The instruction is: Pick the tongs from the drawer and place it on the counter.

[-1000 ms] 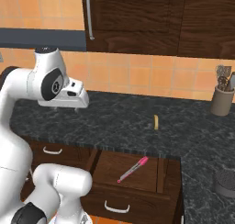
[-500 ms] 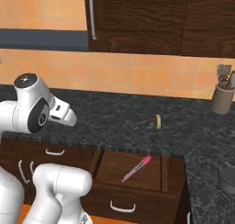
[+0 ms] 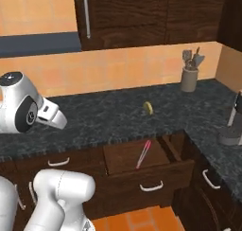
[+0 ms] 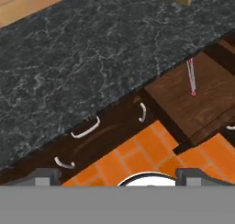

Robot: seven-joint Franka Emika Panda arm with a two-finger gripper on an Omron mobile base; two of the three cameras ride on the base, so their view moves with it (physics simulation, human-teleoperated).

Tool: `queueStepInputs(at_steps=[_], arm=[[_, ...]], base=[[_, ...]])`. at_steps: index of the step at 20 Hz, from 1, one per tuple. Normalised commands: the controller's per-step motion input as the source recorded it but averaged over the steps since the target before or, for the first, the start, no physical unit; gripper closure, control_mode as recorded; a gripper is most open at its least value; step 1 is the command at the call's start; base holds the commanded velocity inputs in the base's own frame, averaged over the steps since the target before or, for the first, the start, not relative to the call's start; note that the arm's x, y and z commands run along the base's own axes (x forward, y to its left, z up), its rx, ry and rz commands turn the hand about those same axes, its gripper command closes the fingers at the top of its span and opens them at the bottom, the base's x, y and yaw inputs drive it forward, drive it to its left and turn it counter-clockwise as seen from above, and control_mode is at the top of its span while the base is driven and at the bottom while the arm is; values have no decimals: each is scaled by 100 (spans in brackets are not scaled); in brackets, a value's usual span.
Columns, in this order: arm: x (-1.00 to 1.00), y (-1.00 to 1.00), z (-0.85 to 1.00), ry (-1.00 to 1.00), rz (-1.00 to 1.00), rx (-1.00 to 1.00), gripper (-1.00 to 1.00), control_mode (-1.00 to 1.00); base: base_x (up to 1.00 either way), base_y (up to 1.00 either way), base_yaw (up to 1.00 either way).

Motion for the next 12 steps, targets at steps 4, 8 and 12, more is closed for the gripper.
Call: queueStepInputs(at_steps=[4, 8, 12], arm=[[0, 0, 0, 0, 0, 0, -100, 100], [0, 0, 0, 0, 0, 0, -100, 100], [18, -3, -23, 2, -18, 1, -100, -100]], base=[[18, 52, -79], [23, 60, -77], [5, 36, -34]])
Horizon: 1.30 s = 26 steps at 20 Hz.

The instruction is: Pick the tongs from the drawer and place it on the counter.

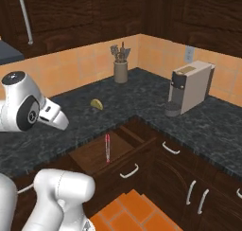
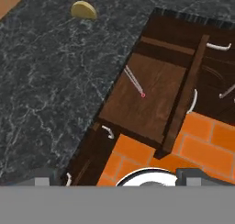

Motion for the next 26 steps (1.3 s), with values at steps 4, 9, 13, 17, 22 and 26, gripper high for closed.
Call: queueStepInputs(at_steps=[4, 9, 13, 17, 22, 26], arm=[[80, -95, -47, 19, -10, 10, -100, -100], [45, -100, -74, 33, -6, 15, -100, -100], [50, -100, -97, 17, -21, 0, -100, -100], [23, -100, -74, 26, -21, 0, -100, -100], [63, -45, -73, 26, -13, 0, -100, -100], [77, 0, -46, 16, -11, 0, -100, -100]], base=[[0, 0, 0], [0, 0, 0], [0, 0, 0], [0, 0, 0], [0, 0, 0], [0, 0, 0]])
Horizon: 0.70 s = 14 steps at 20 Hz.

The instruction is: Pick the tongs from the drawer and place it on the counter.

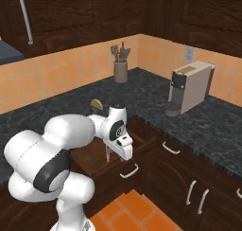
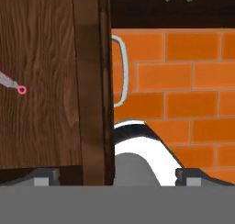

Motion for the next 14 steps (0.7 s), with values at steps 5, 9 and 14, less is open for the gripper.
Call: queueStepInputs(at_steps=[5, 9, 14], arm=[[60, -5, -55, 13, -5, 0, -100, -100], [50, -6, -88, 2, 0, 0, -100, -100], [-18, -59, -100, 12, 0, 0, -100, -100]], base=[[0, 0, 0], [0, 0, 0], [0, 0, 0]])
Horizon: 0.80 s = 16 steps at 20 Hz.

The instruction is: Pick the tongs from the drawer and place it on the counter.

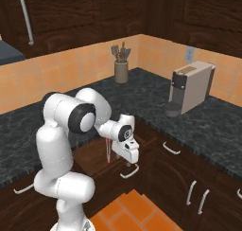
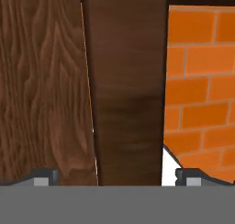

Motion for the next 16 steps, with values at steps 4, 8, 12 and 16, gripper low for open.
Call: queueStepInputs(at_steps=[4, 8, 12, 16], arm=[[-99, -100, -84, 10, 3, 1, -100, -100], [-100, -100, -53, 2, 7, 5, -100, -100], [-100, -100, 12, -12, 6, 11, -100, -100], [-63, -53, 98, -29, 7, 6, -100, -100]], base=[[0, 0, 0], [0, 0, 0], [0, 0, 0], [0, 0, 0]])
